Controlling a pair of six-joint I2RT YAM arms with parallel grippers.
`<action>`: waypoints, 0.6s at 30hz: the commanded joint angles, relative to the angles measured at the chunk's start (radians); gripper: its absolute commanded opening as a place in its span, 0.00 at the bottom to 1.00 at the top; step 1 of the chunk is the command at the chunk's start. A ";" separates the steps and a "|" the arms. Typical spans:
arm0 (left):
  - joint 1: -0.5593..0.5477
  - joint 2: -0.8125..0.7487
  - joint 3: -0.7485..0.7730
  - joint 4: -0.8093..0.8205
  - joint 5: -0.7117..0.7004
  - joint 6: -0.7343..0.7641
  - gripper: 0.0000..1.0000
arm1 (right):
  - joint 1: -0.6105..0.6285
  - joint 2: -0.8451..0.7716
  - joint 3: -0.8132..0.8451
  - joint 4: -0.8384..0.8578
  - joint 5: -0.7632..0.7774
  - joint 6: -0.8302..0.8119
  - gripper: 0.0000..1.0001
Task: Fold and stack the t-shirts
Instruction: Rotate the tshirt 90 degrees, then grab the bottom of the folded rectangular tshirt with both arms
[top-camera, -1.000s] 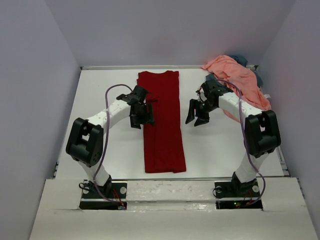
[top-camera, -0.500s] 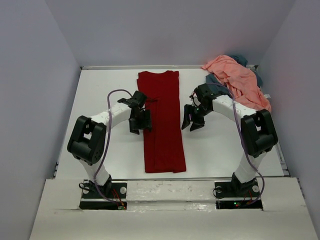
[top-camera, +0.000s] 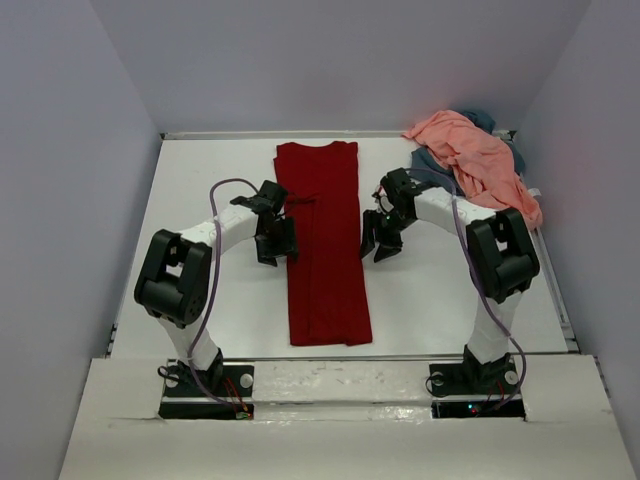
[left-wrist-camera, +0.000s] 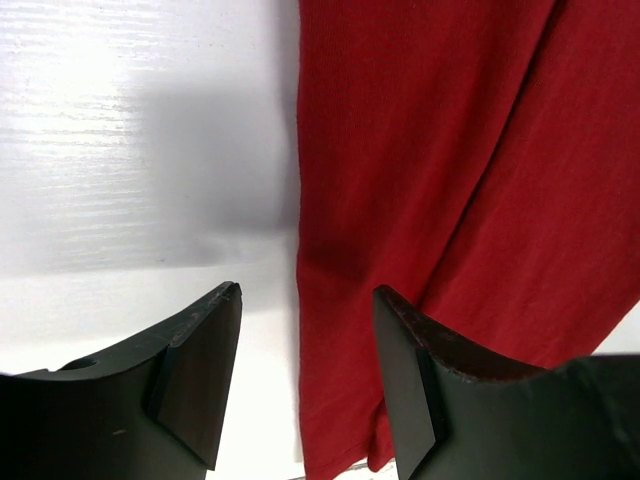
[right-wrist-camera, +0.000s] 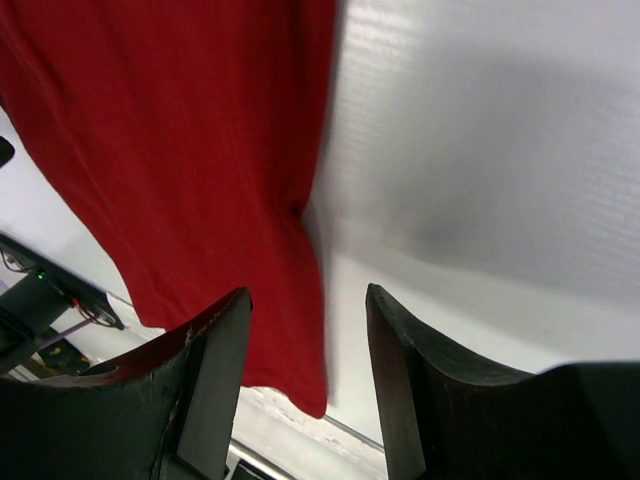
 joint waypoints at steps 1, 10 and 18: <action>0.003 0.001 -0.007 0.013 0.016 0.005 0.64 | 0.007 0.029 0.076 0.038 -0.010 -0.009 0.55; 0.006 0.016 -0.008 0.023 0.016 0.003 0.63 | 0.016 0.097 0.166 0.035 -0.023 -0.012 0.54; 0.012 0.035 -0.007 0.033 0.016 -0.001 0.56 | 0.025 0.129 0.182 0.035 -0.027 -0.009 0.52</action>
